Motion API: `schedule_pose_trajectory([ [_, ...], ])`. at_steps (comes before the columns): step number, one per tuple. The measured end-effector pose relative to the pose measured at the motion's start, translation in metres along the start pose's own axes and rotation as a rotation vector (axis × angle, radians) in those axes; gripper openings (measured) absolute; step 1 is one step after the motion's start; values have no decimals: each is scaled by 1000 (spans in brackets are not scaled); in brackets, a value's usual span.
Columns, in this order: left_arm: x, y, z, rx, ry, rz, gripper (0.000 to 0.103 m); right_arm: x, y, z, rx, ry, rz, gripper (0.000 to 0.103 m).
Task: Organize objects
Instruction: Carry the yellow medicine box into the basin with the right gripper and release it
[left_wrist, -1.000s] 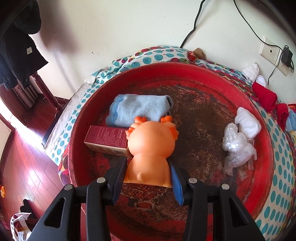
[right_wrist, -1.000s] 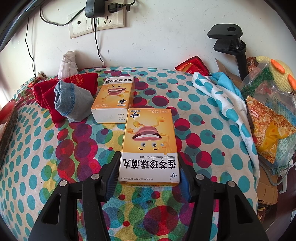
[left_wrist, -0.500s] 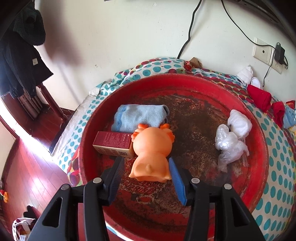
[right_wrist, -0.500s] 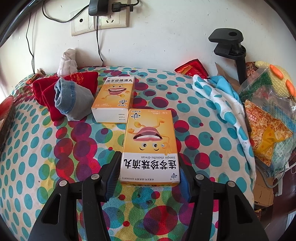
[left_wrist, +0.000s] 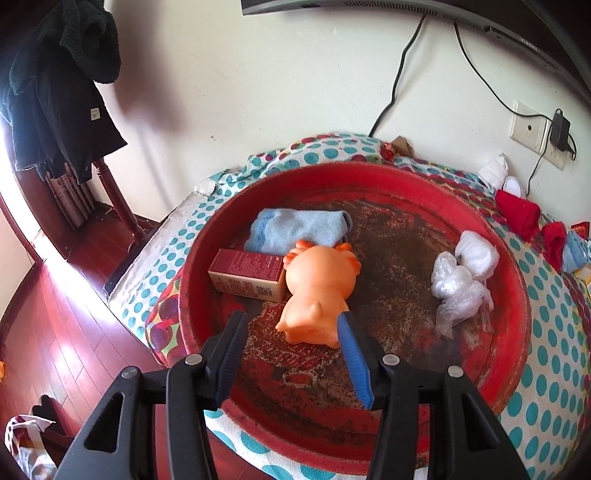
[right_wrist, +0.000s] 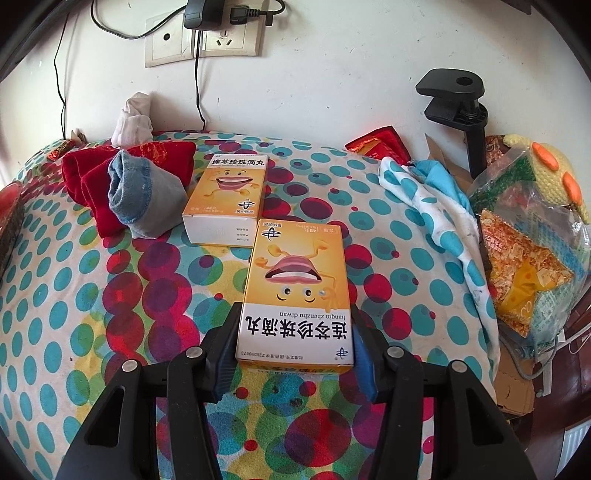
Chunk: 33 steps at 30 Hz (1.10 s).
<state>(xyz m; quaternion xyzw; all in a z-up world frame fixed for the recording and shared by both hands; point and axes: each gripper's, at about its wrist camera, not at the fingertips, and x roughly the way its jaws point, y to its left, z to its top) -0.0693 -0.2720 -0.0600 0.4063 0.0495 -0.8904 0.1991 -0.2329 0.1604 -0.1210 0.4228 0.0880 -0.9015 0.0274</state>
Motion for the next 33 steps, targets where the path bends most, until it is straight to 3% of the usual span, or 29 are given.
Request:
schedule_pose_trajectory([
  [5,-4,2,1,0,-31,-4,52,1,-20,0,24,2,-5,49],
  [12,0,7,1,-31,-5,-40,52,-5,-41,-6,52,0,-21,49],
  [18,2,12,0,-52,9,-38,52,-25,-45,-9,64,-24,33,49],
  [24,5,21,0,-100,29,-77,52,-52,-28,-8,24,-59,108,49],
  [33,8,27,0,-152,53,-125,52,-84,44,-2,-117,-102,218,49],
])
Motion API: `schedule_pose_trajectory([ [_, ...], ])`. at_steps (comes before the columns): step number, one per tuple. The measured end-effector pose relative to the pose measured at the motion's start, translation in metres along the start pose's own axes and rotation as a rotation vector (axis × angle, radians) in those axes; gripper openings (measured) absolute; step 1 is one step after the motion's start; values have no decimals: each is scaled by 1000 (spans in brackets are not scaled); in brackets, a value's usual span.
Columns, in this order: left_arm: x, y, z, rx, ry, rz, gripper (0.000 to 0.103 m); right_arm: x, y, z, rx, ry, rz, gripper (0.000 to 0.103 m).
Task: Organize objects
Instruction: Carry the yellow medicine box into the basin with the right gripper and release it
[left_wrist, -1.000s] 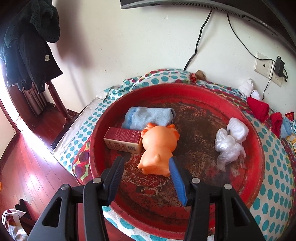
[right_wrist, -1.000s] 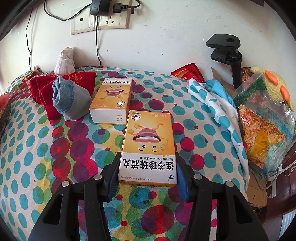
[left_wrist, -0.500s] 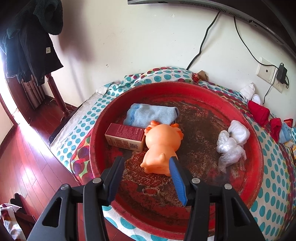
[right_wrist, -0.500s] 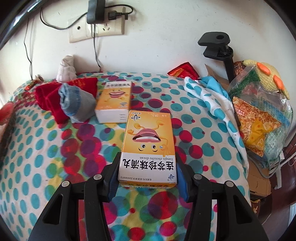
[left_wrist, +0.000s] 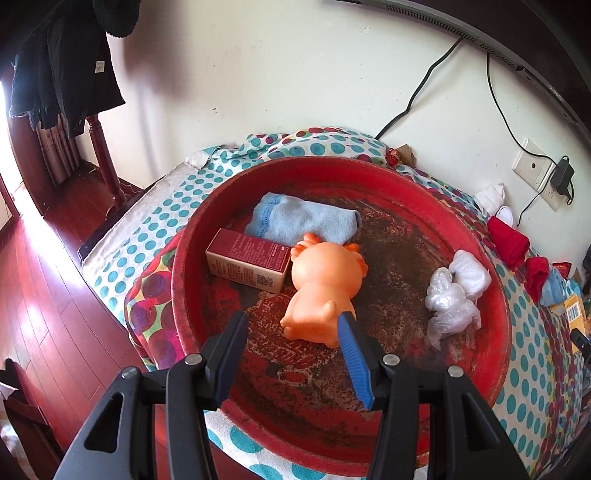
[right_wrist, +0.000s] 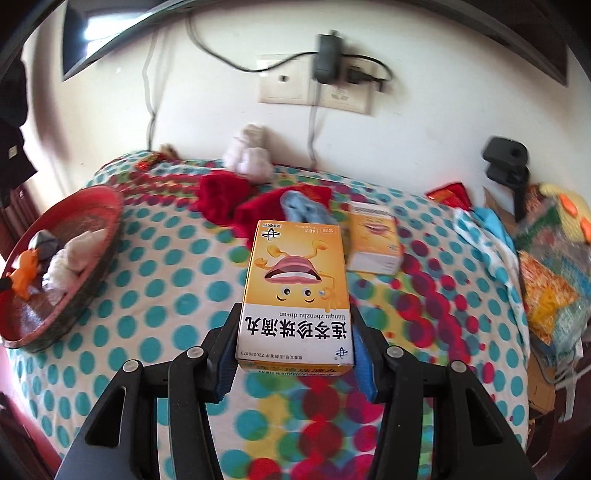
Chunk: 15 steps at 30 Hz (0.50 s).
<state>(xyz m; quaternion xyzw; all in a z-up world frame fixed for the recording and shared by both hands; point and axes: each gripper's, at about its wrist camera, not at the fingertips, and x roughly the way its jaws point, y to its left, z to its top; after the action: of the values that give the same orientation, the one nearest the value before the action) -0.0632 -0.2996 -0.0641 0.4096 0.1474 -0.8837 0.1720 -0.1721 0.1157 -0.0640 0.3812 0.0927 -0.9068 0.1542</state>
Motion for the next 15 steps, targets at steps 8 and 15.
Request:
schedule_pose_trajectory([
  [8,-2,-2,1,15,-16,23,52,-9,80,8,-106,5,131,49],
  [15,-4,-1,1,3,-28,8,52,-13,139,17,-167,4,246,49],
])
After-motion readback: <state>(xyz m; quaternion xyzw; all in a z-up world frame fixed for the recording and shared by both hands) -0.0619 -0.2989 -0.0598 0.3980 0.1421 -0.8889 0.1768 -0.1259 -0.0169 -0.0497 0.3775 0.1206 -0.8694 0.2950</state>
